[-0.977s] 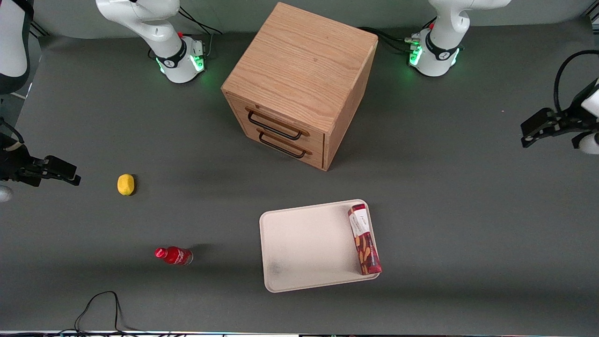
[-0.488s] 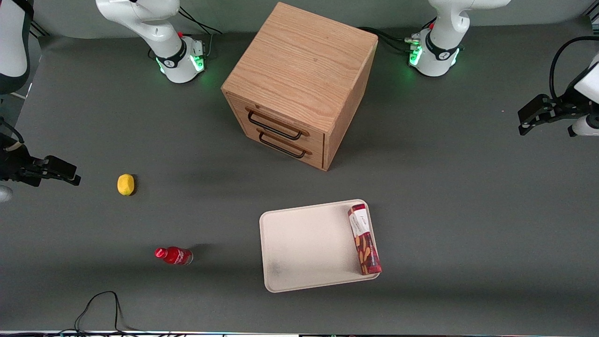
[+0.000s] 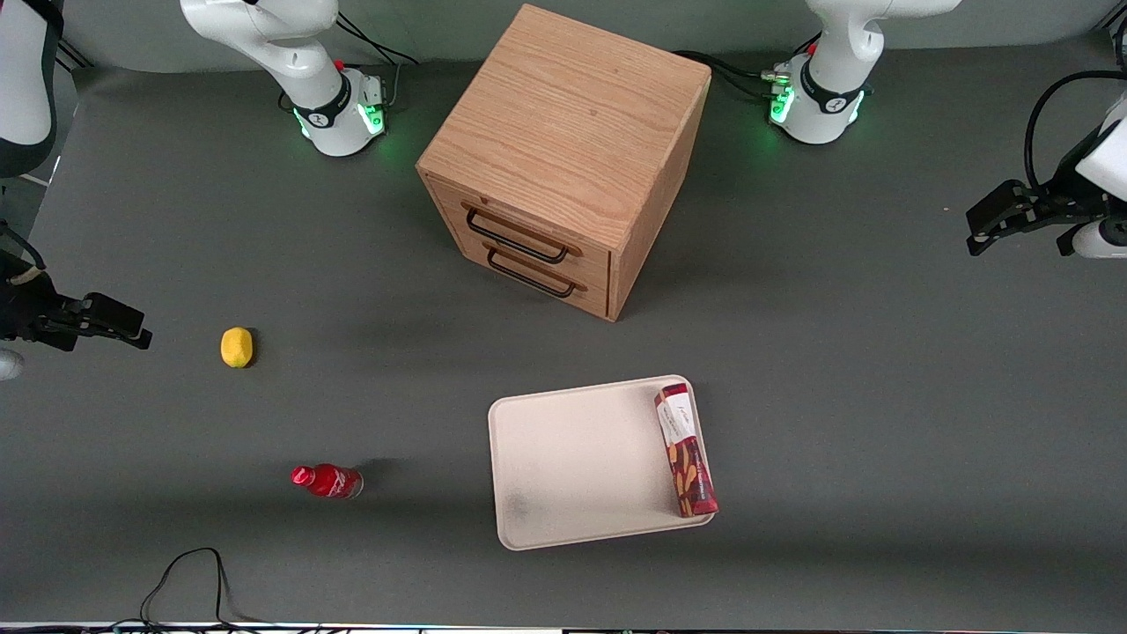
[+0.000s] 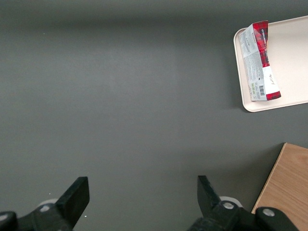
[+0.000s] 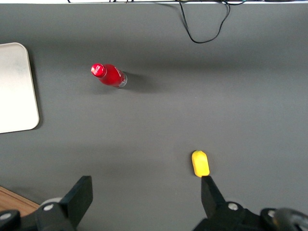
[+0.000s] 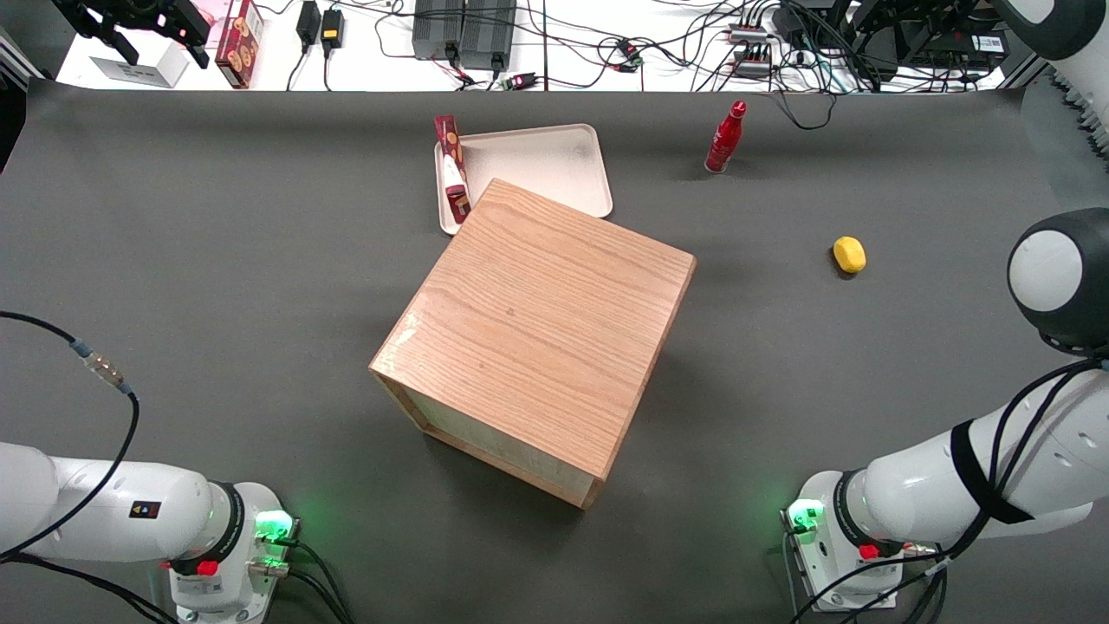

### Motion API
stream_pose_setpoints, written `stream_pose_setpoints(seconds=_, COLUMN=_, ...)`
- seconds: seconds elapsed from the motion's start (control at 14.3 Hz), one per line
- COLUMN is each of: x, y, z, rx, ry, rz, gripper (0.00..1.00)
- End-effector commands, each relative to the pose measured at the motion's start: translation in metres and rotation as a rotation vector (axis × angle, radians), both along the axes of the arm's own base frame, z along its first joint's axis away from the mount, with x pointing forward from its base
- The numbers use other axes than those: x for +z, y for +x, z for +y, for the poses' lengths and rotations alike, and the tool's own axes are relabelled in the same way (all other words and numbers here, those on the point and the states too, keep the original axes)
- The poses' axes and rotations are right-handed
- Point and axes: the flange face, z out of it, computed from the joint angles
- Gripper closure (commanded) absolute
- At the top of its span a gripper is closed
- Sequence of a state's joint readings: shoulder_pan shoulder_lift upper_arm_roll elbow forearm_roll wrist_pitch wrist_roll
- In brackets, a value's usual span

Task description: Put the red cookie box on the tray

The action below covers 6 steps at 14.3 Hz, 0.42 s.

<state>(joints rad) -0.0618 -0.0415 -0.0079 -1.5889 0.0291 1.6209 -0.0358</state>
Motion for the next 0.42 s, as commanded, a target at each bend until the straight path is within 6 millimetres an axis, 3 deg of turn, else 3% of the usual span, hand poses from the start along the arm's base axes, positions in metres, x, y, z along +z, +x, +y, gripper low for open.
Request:
stream_pose_setpoints(seconds=0.0, x=0.0024, y=-0.0068, z=-0.0002, rx=0.011, ry=-0.011, rz=0.010, gripper=0.00)
stream_pose_setpoints(seconds=0.35, x=0.0029, y=-0.0065, z=0.0002, rx=0.047, ry=-0.040, rz=0.011, gripper=0.00)
